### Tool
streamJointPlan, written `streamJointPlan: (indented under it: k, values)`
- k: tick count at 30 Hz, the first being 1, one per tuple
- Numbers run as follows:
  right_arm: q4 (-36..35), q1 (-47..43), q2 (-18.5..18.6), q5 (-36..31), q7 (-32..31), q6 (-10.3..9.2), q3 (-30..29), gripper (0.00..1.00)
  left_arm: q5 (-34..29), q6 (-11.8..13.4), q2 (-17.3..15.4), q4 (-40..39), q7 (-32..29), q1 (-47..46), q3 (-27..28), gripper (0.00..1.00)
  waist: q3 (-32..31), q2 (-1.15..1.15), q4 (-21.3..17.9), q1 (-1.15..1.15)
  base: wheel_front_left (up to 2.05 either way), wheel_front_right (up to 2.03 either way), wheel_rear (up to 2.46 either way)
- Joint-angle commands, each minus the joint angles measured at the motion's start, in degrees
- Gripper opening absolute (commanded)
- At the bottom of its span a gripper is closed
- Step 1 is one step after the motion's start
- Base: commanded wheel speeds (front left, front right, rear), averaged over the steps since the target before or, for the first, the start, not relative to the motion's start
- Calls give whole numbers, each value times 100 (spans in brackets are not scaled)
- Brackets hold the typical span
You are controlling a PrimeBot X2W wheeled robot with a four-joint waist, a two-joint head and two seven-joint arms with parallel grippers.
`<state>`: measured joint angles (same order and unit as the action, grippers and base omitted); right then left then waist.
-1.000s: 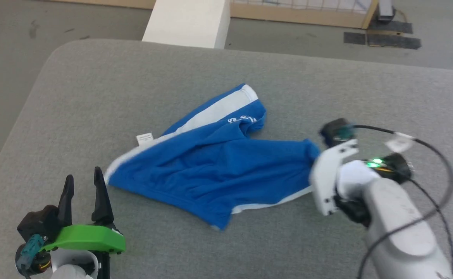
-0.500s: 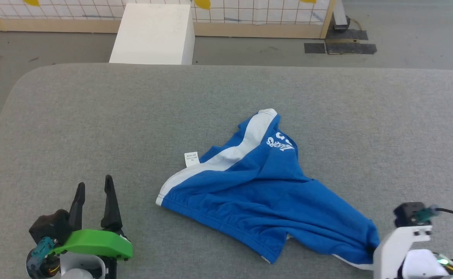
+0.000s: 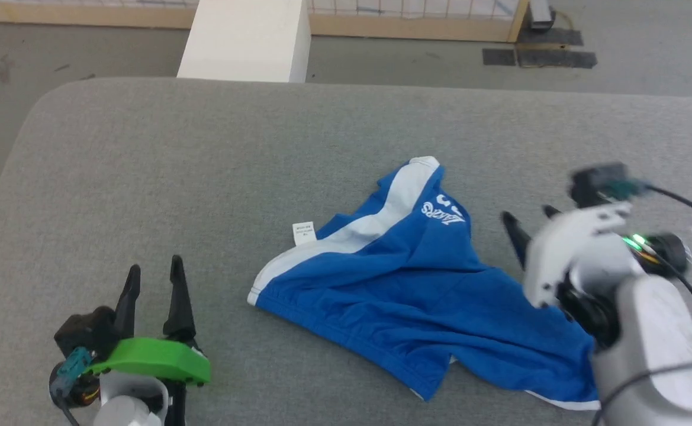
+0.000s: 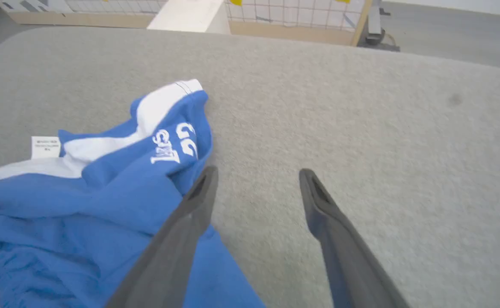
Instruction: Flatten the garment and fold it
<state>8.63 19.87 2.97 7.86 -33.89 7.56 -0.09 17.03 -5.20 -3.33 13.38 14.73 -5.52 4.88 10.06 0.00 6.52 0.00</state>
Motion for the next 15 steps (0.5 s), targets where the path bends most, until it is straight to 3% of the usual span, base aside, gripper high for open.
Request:
streamJointPlan:
  k: [1, 7, 12, 13, 14, 15]
  values:
    - [258, 274, -8, -19, -43, -8, 154, 100, 16, -43, 26, 29, 27, -150, -20, 100, 202, 0, 216, 0, 0, 0, 0]
    - [1654, 1113, -9, -425, -344, -8, 773, 100, 91, -85, 38, 125, 27, -336, -104, 100, 461, 0, 571, 0, 0, 0, 0]
    - [2337, 1241, -9, -645, -592, -8, 960, 100, 126, -101, 42, 180, 27, -366, -104, 100, 528, 0, 663, 0, 0, 0, 0]
    - [2431, 1243, -9, -589, -643, -8, 959, 91, 129, -103, 43, 188, 27, -365, -95, 100, 528, 0, 657, 0, 0, 0, 0]
    - [2465, 1253, -9, -542, -621, -8, 953, 55, 129, -103, 43, 195, 27, -361, -84, 100, 517, 0, 643, 0, 0, 0, 0]
    - [2475, 1273, -9, -479, -528, -8, 943, 0, 128, -100, 43, 202, 27, -357, -75, 100, 499, 0, 616, 0, 0, 0, 0]
